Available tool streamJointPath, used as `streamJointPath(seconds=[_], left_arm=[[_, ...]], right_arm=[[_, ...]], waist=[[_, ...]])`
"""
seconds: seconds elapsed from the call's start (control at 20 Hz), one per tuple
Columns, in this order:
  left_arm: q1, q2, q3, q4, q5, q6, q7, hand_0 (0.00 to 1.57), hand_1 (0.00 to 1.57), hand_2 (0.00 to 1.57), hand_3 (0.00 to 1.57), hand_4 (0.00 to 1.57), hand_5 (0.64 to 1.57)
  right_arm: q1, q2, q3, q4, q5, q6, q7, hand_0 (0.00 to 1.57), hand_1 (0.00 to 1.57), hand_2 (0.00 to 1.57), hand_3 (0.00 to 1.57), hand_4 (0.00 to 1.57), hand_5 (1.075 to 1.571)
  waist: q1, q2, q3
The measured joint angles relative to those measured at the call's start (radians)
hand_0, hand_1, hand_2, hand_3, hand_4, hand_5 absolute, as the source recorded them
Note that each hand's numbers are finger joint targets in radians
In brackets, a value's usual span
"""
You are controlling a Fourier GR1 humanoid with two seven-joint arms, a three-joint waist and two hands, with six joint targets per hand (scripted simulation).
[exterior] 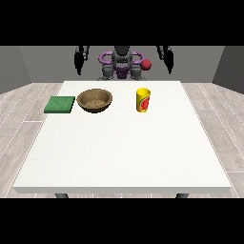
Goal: Pick the cup and pour the ball into the bowl, then pick the bowl and place it on the pad
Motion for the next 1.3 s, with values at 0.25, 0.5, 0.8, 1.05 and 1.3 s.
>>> streamJointPath(seconds=[0.25, 0.5, 0.8, 1.05, 1.3], left_arm=[[-0.009, 0.026, 0.006, -0.057, 0.006, -0.008, 0.051, 0.00, 0.00, 0.00, 0.00, 0.00, 1.470], [0.041, -0.063, -0.072, -0.062, 0.013, 0.078, -0.065, 0.00, 0.00, 0.00, 0.00, 0.00, 1.473], [0.022, -0.108, -0.134, -0.031, 0.020, 0.149, -0.181, 0.00, 0.00, 0.00, 0.00, 0.00, 1.461], [-0.081, -0.113, -0.125, 0.064, 0.020, 0.193, -0.261, 0.00, 0.00, 0.00, 0.00, 0.00, 1.457], [-0.236, -0.110, -0.073, 0.169, 0.010, 0.215, -0.306, 0.00, 0.00, 0.00, 0.00, 0.00, 1.449]], right_arm=[[-0.011, -0.025, -0.006, -0.060, -0.002, 0.003, 0.049, 0.00, 0.00, 0.00, 0.00, 0.12, 1.563], [0.062, -0.052, -0.086, 0.006, -0.112, 0.102, -0.089, 0.00, 0.00, 0.00, 0.00, 0.00, 1.563], [0.060, -0.077, -0.153, 0.138, -0.164, 0.209, -0.273, 0.00, 0.00, 0.00, 0.00, 0.07, 1.563], [-0.029, -0.090, -0.182, 0.222, -0.170, 0.240, -0.353, 0.00, 0.00, 0.00, 0.00, 0.00, 1.558], [-0.143, -0.105, -0.210, 0.323, -0.167, 0.252, -0.438, 0.00, 0.00, 0.00, 0.00, 0.00, 1.551]], waist=[[0.000, -0.153, -0.0046], [-0.018, -0.117, -0.0067], [-0.022, -0.021, -0.0081], [-0.035, 0.068, -0.0085], [-0.047, 0.172, -0.0087]])
